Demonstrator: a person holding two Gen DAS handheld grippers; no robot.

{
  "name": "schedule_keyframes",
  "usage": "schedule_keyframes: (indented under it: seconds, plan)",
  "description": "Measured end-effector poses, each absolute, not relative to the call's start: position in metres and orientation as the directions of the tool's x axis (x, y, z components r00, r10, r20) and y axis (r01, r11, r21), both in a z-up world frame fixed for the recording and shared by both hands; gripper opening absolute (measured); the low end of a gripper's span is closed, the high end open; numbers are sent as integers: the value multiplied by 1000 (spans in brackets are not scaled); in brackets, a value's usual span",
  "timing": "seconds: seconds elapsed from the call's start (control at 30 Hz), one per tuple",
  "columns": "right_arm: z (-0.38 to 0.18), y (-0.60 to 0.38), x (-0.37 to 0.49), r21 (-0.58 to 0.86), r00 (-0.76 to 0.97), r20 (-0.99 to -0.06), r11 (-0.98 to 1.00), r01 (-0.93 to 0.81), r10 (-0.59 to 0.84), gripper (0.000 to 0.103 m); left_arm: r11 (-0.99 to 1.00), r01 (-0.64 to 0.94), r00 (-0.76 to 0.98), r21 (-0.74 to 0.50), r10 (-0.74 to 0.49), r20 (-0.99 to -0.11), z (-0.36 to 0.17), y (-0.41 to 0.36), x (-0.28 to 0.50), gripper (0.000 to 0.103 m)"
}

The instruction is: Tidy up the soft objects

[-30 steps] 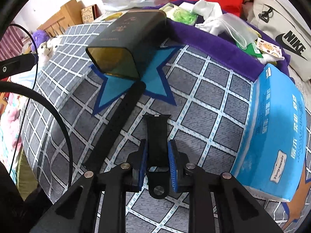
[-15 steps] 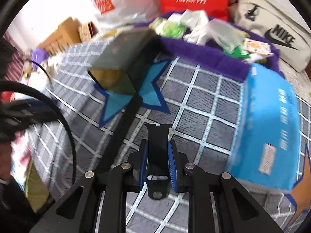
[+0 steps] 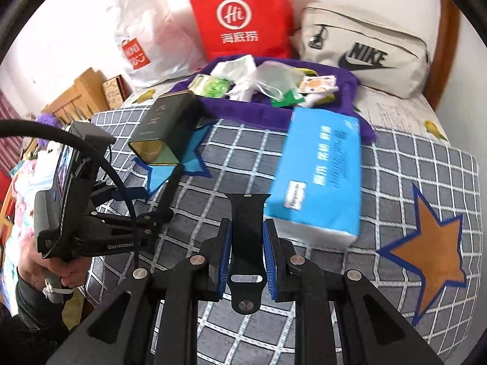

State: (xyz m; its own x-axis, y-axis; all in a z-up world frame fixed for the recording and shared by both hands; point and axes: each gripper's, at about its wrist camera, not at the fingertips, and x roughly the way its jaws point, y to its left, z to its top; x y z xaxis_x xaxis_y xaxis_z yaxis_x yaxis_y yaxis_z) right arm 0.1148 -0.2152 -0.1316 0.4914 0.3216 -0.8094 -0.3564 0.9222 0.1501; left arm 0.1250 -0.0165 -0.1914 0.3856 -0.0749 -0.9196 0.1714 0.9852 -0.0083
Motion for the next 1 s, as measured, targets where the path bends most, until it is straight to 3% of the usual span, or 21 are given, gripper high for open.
schedule_keyframes:
  seconds: [0.23,0.3,0.37,1.0]
  plan:
    - [-140,-227,111,191,486,-802,920,-342,347,21,992,125,387,1,-48,-921,-186,5,117,57]
    - [-144,-226,113,202,477,-804,918,-341,355,21,990,142,397,-17,-73,-915,-188,-1,120,47]
    - [-147,-226,113,203,472,-808,917,-342,354,21,986,167,419,-3,-73,-905,-188,-9,120,20]
    - [-158,-212,111,243,434,-810,899,-364,395,21,976,205,419,-79,-160,-894,-192,-6,124,20]
